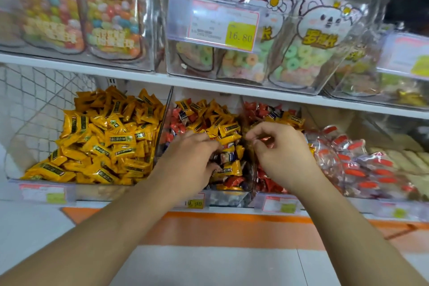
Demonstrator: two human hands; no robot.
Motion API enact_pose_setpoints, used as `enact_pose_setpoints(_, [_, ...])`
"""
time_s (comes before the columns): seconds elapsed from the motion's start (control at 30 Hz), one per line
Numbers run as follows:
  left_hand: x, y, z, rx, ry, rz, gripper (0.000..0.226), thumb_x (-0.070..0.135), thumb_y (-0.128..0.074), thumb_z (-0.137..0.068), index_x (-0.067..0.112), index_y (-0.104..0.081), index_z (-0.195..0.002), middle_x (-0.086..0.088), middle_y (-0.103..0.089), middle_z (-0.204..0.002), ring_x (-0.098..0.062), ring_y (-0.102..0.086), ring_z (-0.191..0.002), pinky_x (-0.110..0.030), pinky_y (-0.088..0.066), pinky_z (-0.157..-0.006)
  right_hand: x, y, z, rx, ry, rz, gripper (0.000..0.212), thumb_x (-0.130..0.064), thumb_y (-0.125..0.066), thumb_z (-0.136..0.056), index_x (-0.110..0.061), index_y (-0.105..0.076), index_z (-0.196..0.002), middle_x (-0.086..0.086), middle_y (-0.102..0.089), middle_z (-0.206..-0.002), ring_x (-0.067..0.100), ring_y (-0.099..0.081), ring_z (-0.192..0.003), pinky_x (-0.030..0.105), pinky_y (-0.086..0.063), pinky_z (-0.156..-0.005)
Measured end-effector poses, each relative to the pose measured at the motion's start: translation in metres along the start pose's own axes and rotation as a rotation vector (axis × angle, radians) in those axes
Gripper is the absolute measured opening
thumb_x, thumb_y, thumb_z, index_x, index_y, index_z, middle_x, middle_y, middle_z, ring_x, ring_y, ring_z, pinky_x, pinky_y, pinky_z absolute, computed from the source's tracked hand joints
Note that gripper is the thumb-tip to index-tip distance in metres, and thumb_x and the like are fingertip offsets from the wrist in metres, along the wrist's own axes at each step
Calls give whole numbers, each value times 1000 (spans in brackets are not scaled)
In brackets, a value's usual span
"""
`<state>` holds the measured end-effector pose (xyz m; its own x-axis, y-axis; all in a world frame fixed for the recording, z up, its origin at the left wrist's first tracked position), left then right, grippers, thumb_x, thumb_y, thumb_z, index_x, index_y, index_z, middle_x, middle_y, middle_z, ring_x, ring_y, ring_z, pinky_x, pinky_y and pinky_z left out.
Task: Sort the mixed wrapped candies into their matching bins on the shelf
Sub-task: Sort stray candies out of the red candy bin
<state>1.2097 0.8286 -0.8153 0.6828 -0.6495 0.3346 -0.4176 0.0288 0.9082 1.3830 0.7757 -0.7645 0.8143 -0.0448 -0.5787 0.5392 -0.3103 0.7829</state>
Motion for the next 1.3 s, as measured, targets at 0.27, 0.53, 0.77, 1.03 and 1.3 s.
enact_pose_setpoints(0.27, [23,-20,-18,-107,18,86,53,54,-65,-94,38,-54,-144,10,-55,-129,-17,-42,-128,-40,-36,-108,13,8,1,17,-19,-18,24,-10,-59,-96,-31,-71,-92,-16,-66,-81,13,-56,-48,20,-42,-41])
enact_pose_setpoints(0.53, [34,-19,-27,66,10,117,14,48,-64,-97,39,-72,-104,15,-65,-101,-16,-50,-107,-40,-33,-95,17,2,0,14,-22,-15,25,-9,-59,-95,-31,-71,-91,-11,-70,-80,13,-64,-61,28,-53,-57])
enact_pose_setpoints(0.77, [18,23,-14,245,79,427,7,34,-68,-97,37,-74,-95,22,-69,-90,-2,-63,-87,-18,-50,-76,11,0,-1,8,19,13,26,-8,-58,-95,-31,-70,-95,-13,-68,-96,12,-61,-60,24,-51,-55])
enact_pose_setpoints(1.03, [-56,101,31,490,297,413,9,29,-69,-97,34,-74,-92,21,-71,-93,3,-64,-93,-21,-51,-82,-16,-19,-5,-22,101,54,21,-9,-60,-97,-27,-70,-101,-10,-65,-103,4,-54,-60,11,-40,-52])
enact_pose_setpoints(1.3, [-91,105,60,311,405,193,19,38,-69,-95,37,-69,-114,23,-66,-109,6,-56,-102,-11,-36,-75,-31,-28,-8,-70,96,44,22,-6,-58,-98,-24,-71,-101,-8,-62,-98,-1,-59,-57,11,-43,-50])
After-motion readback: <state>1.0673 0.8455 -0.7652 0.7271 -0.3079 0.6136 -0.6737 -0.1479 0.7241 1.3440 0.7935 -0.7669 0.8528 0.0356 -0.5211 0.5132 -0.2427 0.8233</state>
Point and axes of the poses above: each hand's wrist, its own z-axis away from the middle knuckle, its own y-axis out of the back of the hand, x = y × z, the point moved 7 cm from there along -z, towards the middle knuckle
